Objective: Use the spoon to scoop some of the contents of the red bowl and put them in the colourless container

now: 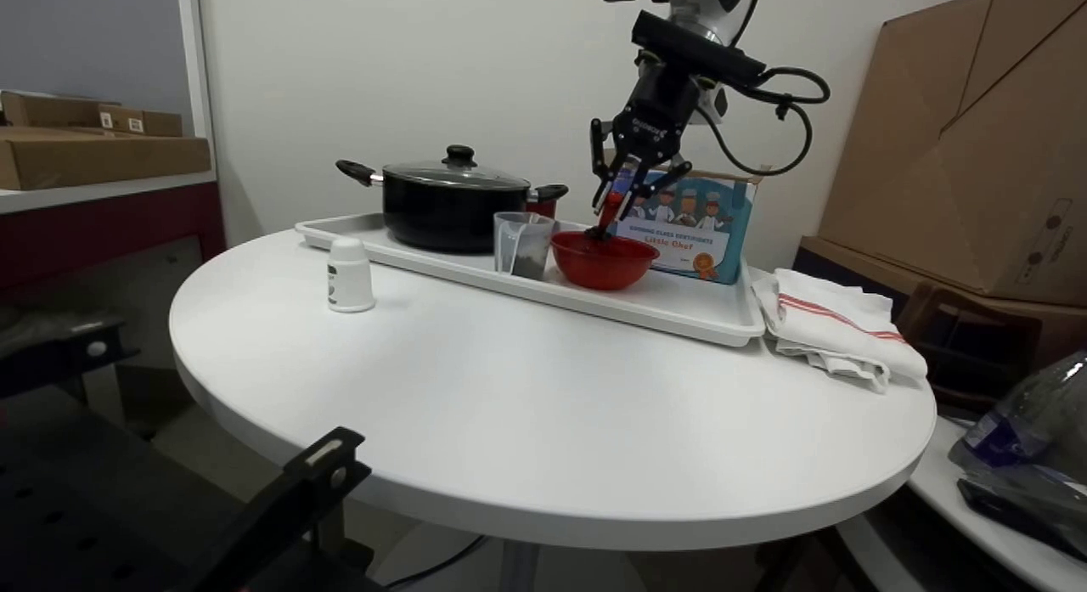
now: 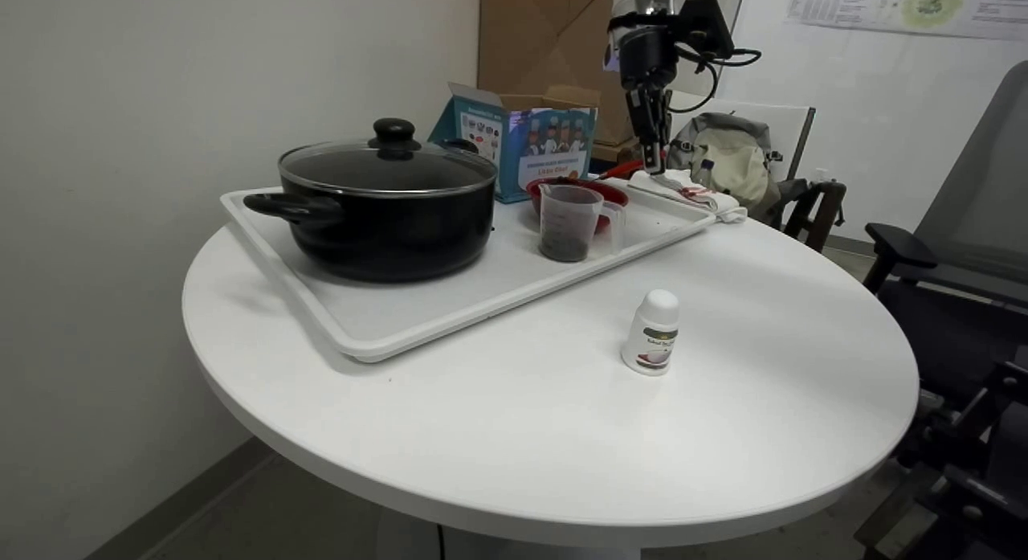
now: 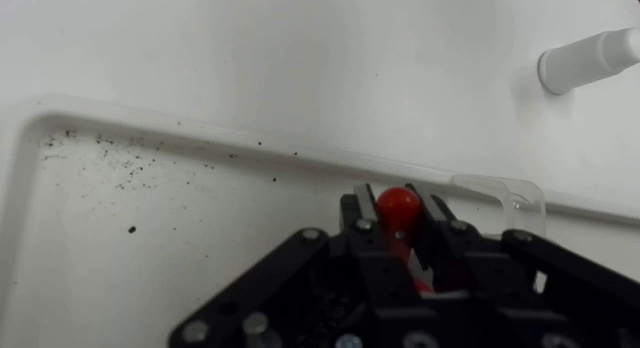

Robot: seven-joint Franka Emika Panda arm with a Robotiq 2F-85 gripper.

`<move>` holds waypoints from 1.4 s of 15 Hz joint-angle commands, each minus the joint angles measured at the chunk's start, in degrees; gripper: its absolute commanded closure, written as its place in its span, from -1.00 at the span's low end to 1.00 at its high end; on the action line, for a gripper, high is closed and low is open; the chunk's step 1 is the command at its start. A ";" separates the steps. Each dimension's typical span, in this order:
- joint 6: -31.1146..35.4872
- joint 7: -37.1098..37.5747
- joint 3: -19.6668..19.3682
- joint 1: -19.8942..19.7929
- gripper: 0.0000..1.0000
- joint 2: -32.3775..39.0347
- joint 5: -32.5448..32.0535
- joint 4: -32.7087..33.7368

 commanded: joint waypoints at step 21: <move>3.73 -1.35 2.96 2.42 0.79 -16.44 2.49 -14.57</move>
